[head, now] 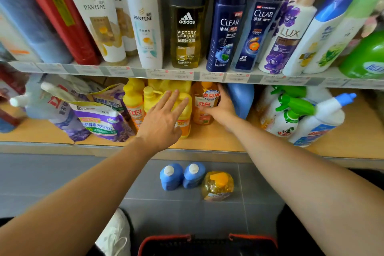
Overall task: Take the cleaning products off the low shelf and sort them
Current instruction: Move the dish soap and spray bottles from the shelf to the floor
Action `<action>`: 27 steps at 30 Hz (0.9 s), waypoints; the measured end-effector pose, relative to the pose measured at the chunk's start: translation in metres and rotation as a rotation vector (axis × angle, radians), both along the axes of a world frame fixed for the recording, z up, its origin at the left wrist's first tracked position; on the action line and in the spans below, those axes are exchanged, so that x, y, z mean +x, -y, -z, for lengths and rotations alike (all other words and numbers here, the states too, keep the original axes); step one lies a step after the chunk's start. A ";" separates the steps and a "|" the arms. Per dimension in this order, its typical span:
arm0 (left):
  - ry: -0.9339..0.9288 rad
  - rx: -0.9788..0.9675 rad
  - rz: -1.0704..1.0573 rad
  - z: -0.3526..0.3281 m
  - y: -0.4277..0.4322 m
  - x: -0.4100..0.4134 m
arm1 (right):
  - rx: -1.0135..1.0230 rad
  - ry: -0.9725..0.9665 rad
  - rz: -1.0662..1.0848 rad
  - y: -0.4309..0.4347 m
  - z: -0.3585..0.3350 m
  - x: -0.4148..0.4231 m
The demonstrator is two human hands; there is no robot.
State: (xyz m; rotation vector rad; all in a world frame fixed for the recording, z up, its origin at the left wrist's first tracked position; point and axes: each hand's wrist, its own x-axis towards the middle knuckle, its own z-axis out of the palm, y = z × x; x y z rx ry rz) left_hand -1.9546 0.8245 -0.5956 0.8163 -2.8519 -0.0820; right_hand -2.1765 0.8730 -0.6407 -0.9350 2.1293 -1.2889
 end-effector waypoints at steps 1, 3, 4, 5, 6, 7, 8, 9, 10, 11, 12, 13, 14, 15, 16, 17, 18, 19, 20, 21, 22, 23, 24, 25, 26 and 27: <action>-0.009 0.023 -0.005 0.000 0.000 0.000 | 0.001 0.004 -0.009 0.003 0.001 -0.002; -0.016 0.045 -0.011 0.001 -0.001 -0.001 | 0.017 -0.016 0.001 0.005 0.003 -0.004; -0.020 0.049 -0.013 0.002 -0.002 -0.002 | 0.024 -0.048 0.014 0.005 0.005 -0.006; -0.027 0.053 -0.016 0.003 -0.002 -0.002 | 0.025 -0.087 0.030 0.004 0.007 -0.006; -0.036 0.058 -0.020 0.004 -0.003 -0.003 | 0.023 -0.126 0.048 0.003 0.010 -0.006; -0.045 0.064 -0.023 0.004 -0.004 -0.004 | 0.021 -0.161 0.067 0.002 0.012 -0.004; -0.053 0.069 -0.025 0.005 -0.005 -0.004 | 0.018 -0.182 0.082 0.001 0.015 -0.002; -0.059 0.072 -0.026 0.005 -0.005 -0.005 | 0.013 -0.184 0.090 0.001 0.018 0.002; -0.063 0.076 -0.026 0.006 -0.005 -0.005 | 0.005 -0.174 0.092 0.001 0.019 0.005; -0.064 0.080 -0.025 0.006 -0.005 -0.005 | -0.008 -0.163 0.090 0.000 0.019 0.006; -0.062 0.084 -0.026 0.005 -0.005 -0.004 | -0.023 -0.158 0.085 0.000 0.017 0.007; -0.061 0.089 -0.028 0.005 -0.005 -0.004 | -0.035 -0.156 0.074 -0.002 0.016 0.006; -0.062 0.102 -0.030 0.003 -0.005 -0.004 | -0.043 -0.156 0.059 -0.004 0.014 0.006; -0.072 0.122 -0.034 0.001 -0.005 -0.005 | -0.047 -0.158 0.042 -0.008 0.013 0.005; -0.096 0.148 -0.040 -0.003 -0.005 -0.006 | -0.046 -0.161 0.026 -0.013 0.012 0.005; -0.134 0.176 -0.048 -0.007 -0.005 -0.007 | -0.039 -0.165 0.010 -0.020 0.011 0.006; -0.183 0.202 -0.057 -0.012 -0.005 -0.009 | -0.024 -0.177 -0.009 -0.028 0.009 0.006; -0.238 0.229 -0.065 -0.017 -0.006 -0.011 | 0.000 -0.202 -0.038 -0.036 0.005 0.005; -0.292 0.263 -0.074 -0.022 -0.007 -0.013 | 0.031 -0.236 -0.078 -0.045 0.000 0.005; -0.338 0.310 -0.085 -0.027 -0.009 -0.016 | 0.062 -0.268 -0.132 -0.054 -0.007 0.004; -0.375 0.371 -0.091 -0.033 -0.013 -0.019 | 0.087 -0.297 -0.191 -0.064 -0.015 0.004; -0.396 0.427 -0.082 -0.038 -0.018 -0.021 | 0.111 -0.329 -0.243 -0.073 -0.024 0.005; -0.404 0.461 -0.056 -0.044 -0.023 -0.022 | 0.136 -0.371 -0.282 -0.083 -0.033 0.007; -0.402 0.467 -0.014 -0.049 -0.029 -0.023 | 0.161 -0.422 -0.310 -0.092 -0.044 0.009; -0.400 0.460 0.036 -0.055 -0.036 -0.023 | 0.181 -0.478 -0.332 -0.102 -0.054 0.012; -0.398 0.454 0.092 -0.061 -0.044 -0.023 | 0.197 -0.532 -0.350 -0.111 -0.064 0.015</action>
